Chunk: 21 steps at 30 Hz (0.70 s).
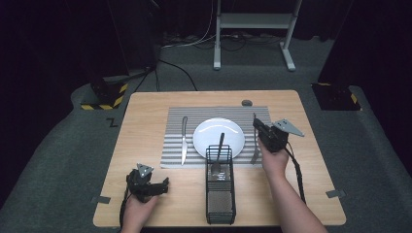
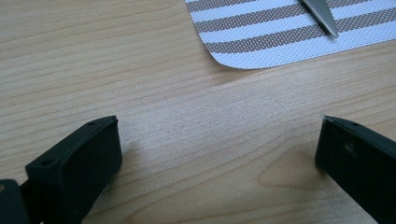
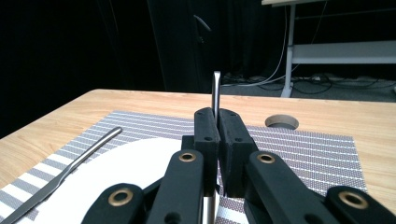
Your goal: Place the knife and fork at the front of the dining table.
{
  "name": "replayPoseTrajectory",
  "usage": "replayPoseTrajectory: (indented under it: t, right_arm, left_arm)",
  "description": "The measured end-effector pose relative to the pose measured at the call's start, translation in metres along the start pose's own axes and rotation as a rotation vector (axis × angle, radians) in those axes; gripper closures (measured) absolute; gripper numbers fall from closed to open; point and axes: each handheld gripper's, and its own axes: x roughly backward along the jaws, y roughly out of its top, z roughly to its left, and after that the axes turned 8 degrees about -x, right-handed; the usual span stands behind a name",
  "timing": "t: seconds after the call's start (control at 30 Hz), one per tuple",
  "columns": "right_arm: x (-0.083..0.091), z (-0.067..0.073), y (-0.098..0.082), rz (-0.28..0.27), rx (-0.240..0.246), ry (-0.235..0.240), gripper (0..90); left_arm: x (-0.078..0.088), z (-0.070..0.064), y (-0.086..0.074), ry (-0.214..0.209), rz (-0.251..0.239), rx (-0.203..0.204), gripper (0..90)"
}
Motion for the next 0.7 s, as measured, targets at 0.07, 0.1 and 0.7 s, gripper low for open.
replayPoseTrajectory:
  t: [0.07,0.1,0.7]
  right_arm:
    - [-0.002,-0.001,0.0,0.003,-0.007,-0.001,87.0]
    - [-0.004,-0.002,-0.001,0.005,-0.013,-0.002,87.0]
    - [-0.036,-0.025,-0.013,0.05,-0.125,-0.053,86.7]
  left_arm:
    - [0.0,0.0,0.0,0.0,0.0,0.0,0.6]
    - [0.0,0.0,0.0,0.001,-0.001,0.002,0.6]
    - [0.0,0.0,0.0,0.006,-0.001,0.0,0.6]
